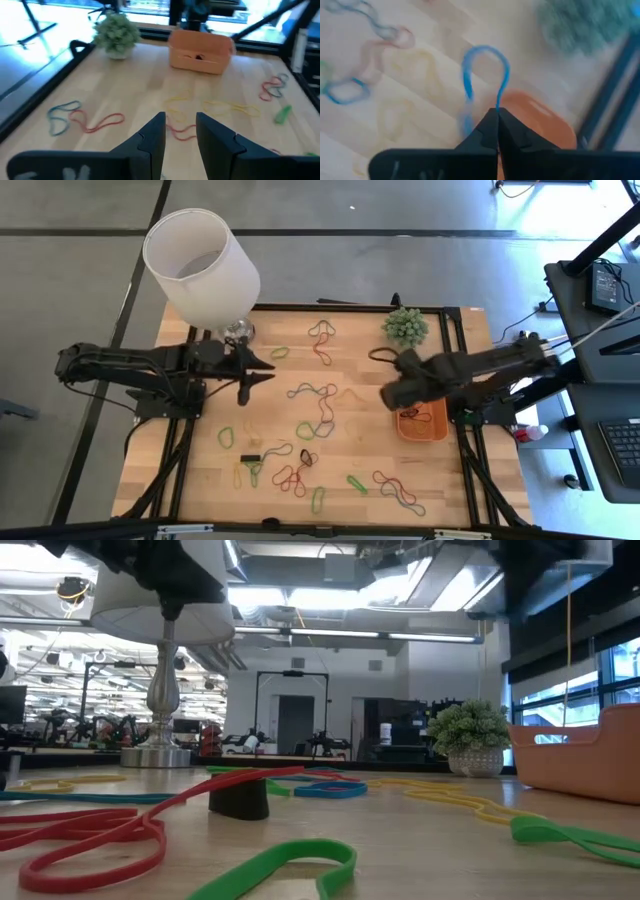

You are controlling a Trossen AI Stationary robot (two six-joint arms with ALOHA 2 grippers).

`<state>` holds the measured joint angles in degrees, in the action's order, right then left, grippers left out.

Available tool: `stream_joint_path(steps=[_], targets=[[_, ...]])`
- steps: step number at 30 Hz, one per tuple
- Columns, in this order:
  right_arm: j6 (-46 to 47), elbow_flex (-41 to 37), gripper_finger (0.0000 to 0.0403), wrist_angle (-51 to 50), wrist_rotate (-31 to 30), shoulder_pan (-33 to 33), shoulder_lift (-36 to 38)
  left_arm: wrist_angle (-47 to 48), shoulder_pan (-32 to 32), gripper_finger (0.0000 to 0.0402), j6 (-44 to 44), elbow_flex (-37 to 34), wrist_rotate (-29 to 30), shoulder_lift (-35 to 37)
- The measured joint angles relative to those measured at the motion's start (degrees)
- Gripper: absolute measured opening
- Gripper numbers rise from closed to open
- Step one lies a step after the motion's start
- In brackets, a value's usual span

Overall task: Pick and place rubber bands into bin
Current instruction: Put the blue rubber band into the orange bin

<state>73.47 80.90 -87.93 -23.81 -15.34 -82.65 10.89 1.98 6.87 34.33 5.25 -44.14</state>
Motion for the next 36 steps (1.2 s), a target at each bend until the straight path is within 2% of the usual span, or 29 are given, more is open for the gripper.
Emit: stream_joint_path(steps=[4, 8, 12, 16, 20, 25, 36], targets=[[8.0, -12.4, 0.0001, 3.2, 5.1, -3.5, 7.0, 0.1, -4.2, 0.0102, 0.0, 0.9, 2.3, -3.3], [10.5, -24.4, 0.0000, 11.7, 11.6, -4.9, 12.0, 0.0, -6.9, 0.0102, 0.0, 2.3, 5.5, -6.8], [10.4, -34.6, 0.0000, 20.5, 16.0, -4.8, 13.4, 0.0, -8.0, 0.0102, 1.5, 3.5, 7.9, -9.5], [10.3, -41.9, 0.0000, 25.7, 16.4, -4.6, 13.1, 0.0, -8.0, 0.0102, 3.3, 4.3, 8.6, -11.4], [10.3, -45.8, 0.0007, 27.3, 16.4, -3.6, 13.1, -0.1, -8.0, 0.0102, 4.1, 4.7, 8.8, -12.5], [10.2, -46.8, 0.0032, 27.7, 16.4, -3.1, 13.1, -0.3, -8.0, 0.0102, 4.6, 4.8, 8.8, -13.3], [7.0, -44.7, 0.0125, 27.9, 16.4, -3.1, 13.1, -0.4, -8.0, 0.0102, 4.5, 4.8, 8.9, -13.4]])
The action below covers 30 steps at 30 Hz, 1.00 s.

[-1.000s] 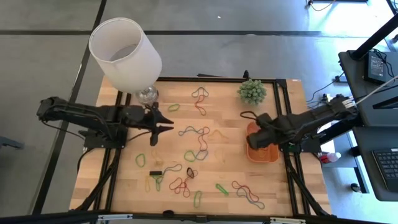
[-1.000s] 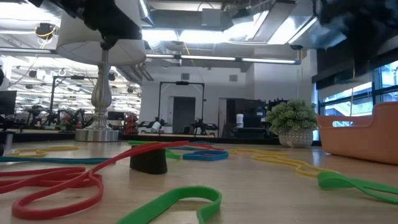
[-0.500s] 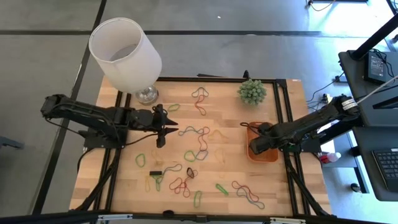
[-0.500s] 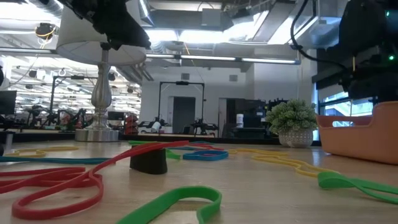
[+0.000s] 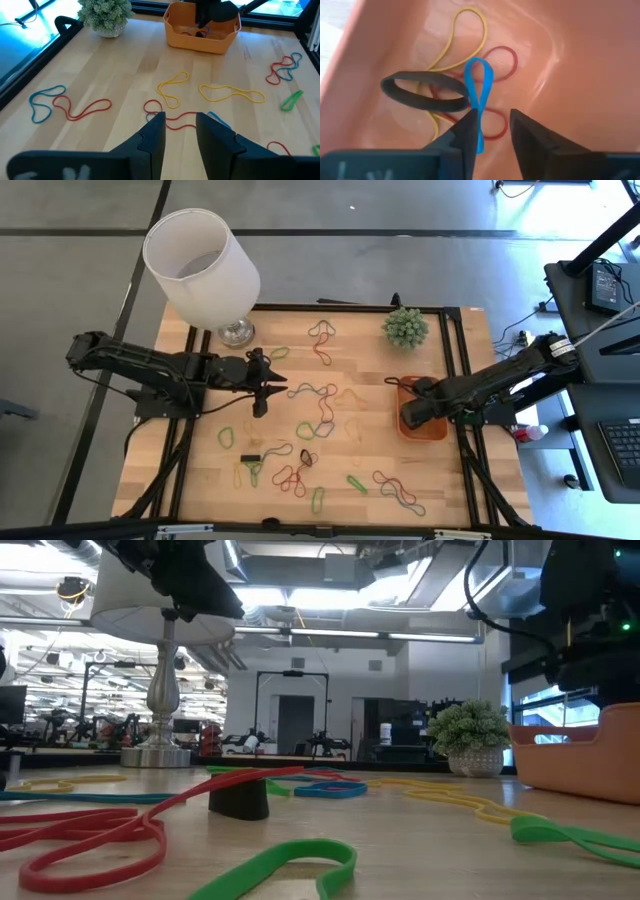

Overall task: Pick and place rubber bands into bin
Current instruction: Put the blue rubber band into the orange bin, then put the green rubber band into the orange bin

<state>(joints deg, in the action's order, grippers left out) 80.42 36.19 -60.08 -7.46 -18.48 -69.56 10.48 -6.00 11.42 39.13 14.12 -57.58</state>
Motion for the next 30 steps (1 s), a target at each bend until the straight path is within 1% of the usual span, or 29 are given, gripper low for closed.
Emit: stream_joint_path(steps=[3, 7, 10, 12, 16, 21, 23, 28, 30], targets=[[0.0, 1.8, 0.0144, -2.5, 0.0, 0.0, 0.0, 0.0, 0.0, 0.0102, 0.0, 0.0, 0.5, 0.0], [0.1, 5.0, 0.0158, -5.2, 0.0, 0.0, 0.0, 0.0, 0.2, 0.0102, -1.8, 0.0, 0.8, 0.0], [-0.4, 7.5, 0.0160, -4.7, 0.6, 0.0, 0.0, 0.0, 0.2, 0.0102, -5.3, 0.0, 1.0, 0.0], [-2.9, 9.2, 0.0160, -4.9, 1.5, 0.0, 0.0, 0.0, 0.2, 0.0102, -7.2, 0.0, 1.2, 0.0], [1.1, 11.4, 0.0161, -9.1, 0.0, 0.0, 0.0, 0.0, 0.2, 0.0102, -9.8, 0.0, 1.3, 0.1], [0.4, 14.2, 0.0161, -5.9, -2.3, 0.0, 0.0, 0.5, 0.2, 0.0102, -11.3, -0.1, 1.4, 0.8], [0.1, 15.2, 0.0161, -5.3, -3.8, 0.0, 0.0, 3.2, 0.2, 0.0102, -10.7, 0.9, 1.4, 0.9], [-0.2, 15.7, 0.0161, -4.4, -4.6, 0.3, 0.0, 17.4, 0.0, 0.0102, -9.8, 6.7, 1.8, 0.1], [-4.7, 15.7, 0.0159, -3.4, -5.0, 0.4, 0.0, 21.8, 0.0, 0.0102, -7.6, 9.1, 2.0, -0.5]])
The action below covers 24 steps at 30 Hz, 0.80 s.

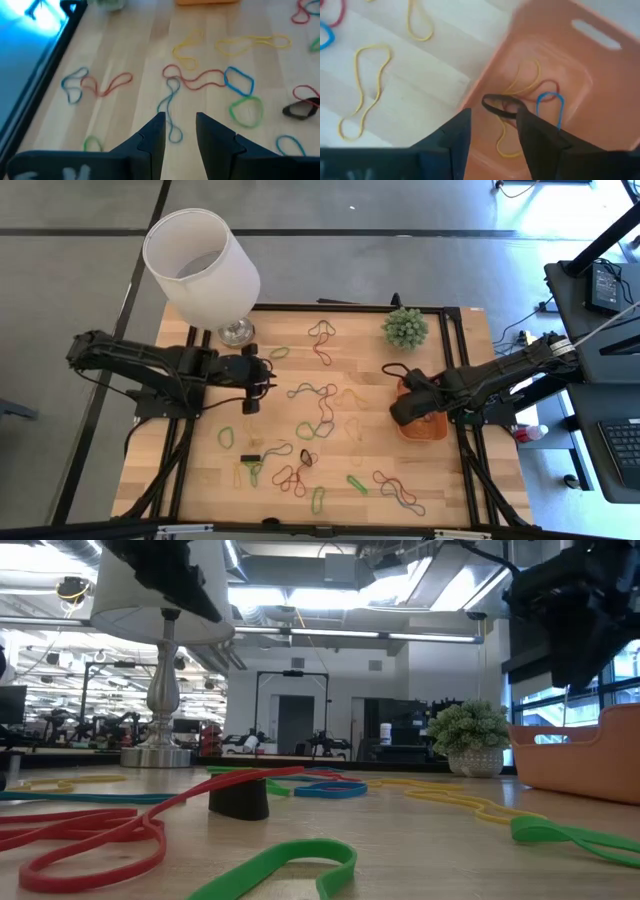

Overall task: Pick and place rubber bands into bin
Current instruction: Put the green rubber band into the orange bin

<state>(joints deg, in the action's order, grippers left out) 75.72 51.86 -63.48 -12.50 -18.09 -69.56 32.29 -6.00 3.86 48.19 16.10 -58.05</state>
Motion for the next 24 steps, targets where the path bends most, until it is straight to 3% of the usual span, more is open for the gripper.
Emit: stream_joint_path(steps=[7, 13, 18, 24], targets=[[-19.9, 0.0, 0.0091, 3.2, -1.0, 1.0, 1.8, 10.5, -1.7, 0.0102, 10.9, 6.8, 0.6, -6.2], [-33.3, -2.4, 0.0011, 6.3, -1.4, 3.0, 11.7, 16.2, -4.1, 0.0102, 21.0, 13.2, 0.8, -16.3], [-40.4, -6.2, 0.0019, 6.5, -1.5, 5.4, 22.4, 17.5, -4.5, 0.0102, 32.4, 18.2, -0.7, -22.5], [-44.8, -10.0, 0.0027, 6.6, -1.4, 7.3, 32.9, 29.5, -4.8, 0.0102, 52.5, 19.0, -7.0, -23.9]])
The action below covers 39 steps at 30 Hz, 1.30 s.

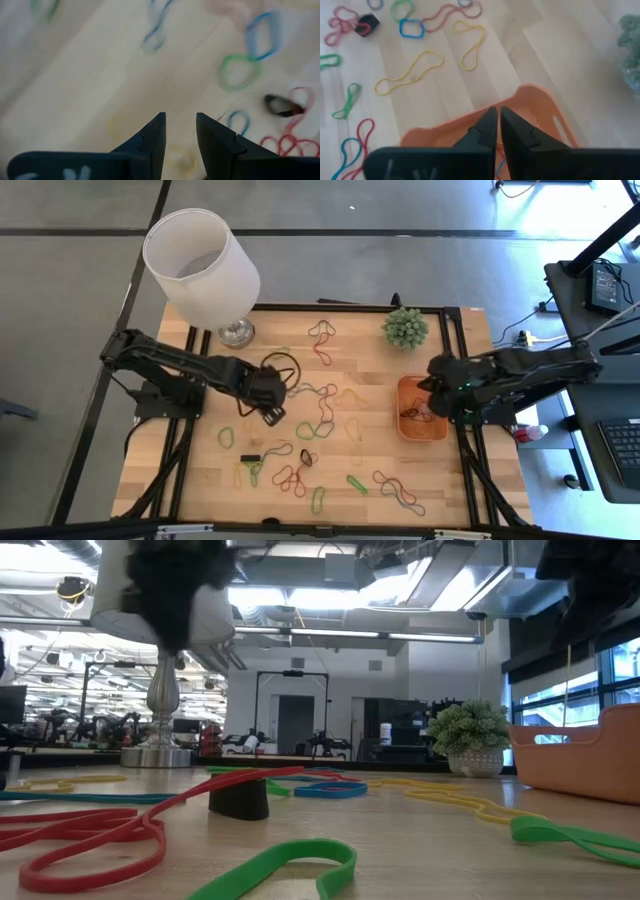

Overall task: Pick and place rubber bands into bin
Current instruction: Put the green rubber band into the orange bin

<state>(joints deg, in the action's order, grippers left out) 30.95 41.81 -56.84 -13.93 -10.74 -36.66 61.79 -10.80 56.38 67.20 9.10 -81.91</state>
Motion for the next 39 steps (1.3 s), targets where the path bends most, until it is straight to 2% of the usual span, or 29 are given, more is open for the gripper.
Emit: stream_joint_path(steps=[6, 13, 18, 24, 31, 39], targets=[[-2.9, -2.4, 0.0023, 0.1, 0.1, 0.1, 6.0, 7.2, -3.1, 0.0103, 18.1, -4.5, -3.5, 0.0], [-4.4, -2.8, 0.0005, -0.3, 1.9, 0.1, 8.1, 5.4, -8.3, 0.0109, 43.9, -12.1, -10.6, 0.0], [-4.6, -2.8, 0.0009, -0.3, 2.1, 0.1, 8.1, 1.0, -12.6, 0.0103, 54.6, -15.9, -11.2, 0.0], [-5.7, -2.8, 0.0018, -0.3, 3.4, 0.1, 8.1, -4.8, -16.1, 0.0097, 63.6, -19.6, -11.8, 0.0], [-6.0, -2.8, 0.0008, -0.3, 3.5, 0.1, 8.1, -7.0, -17.3, 0.0088, 64.0, -22.1, -13.3, -1.0], [-5.8, -2.8, 0.0013, -0.3, 3.6, 0.1, 8.1, -19.6, -18.8, 0.0085, 64.4, -27.2, -13.7, -4.5]])
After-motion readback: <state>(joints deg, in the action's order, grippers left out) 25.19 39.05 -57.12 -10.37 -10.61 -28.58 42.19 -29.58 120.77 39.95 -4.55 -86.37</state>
